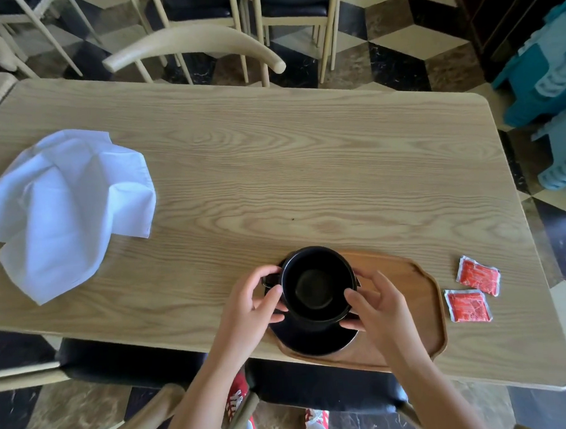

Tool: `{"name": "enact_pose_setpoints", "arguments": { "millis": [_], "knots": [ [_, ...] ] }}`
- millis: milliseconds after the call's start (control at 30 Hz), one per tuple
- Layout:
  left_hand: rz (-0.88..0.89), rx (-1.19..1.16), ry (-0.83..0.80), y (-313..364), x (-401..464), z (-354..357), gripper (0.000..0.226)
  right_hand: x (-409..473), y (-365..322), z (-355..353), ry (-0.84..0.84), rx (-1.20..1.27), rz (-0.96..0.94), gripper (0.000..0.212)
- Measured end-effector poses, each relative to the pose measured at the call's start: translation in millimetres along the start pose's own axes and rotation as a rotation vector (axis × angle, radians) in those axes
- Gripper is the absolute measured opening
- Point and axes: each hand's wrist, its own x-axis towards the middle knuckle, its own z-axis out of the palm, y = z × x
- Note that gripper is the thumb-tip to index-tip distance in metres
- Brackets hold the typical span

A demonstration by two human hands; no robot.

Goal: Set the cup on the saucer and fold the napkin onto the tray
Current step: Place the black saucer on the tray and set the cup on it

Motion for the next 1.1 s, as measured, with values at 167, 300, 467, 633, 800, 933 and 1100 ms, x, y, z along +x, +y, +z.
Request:
{"name": "enact_pose_setpoints", "arguments": {
  "millis": [167, 300, 467, 633, 800, 933, 1100],
  "knots": [
    [-0.006, 0.005, 0.012, -5, -5, 1, 0.027, -5, 6, 0, 0.0, -0.03, -0.01, 0.036],
    [0.004, 0.034, 0.009, -4, -6, 1, 0.027, -5, 7, -1, -0.018, -0.046, -0.012, 0.035],
    [-0.013, 0.04, 0.012, -6, -10, 0, 0.024, -8, 11, -1, -0.023, -0.033, 0.006, 0.029],
    [0.035, 0.143, 0.052, -8, -12, 1, 0.026, -10, 11, -3, -0.03, -0.015, 0.02, 0.033],
    [0.07, 0.132, 0.075, -10, -13, 1, 0.024, -8, 11, -5, -0.01, -0.012, 0.002, 0.034],
    [0.034, 0.117, 0.062, -10, -11, -3, 0.025, -8, 11, -3, 0.02, -0.041, -0.024, 0.037],
    [0.013, 0.151, 0.066, -5, -11, -4, 0.025, -9, 8, -3, 0.031, -0.112, -0.042, 0.032]
  ]
}}
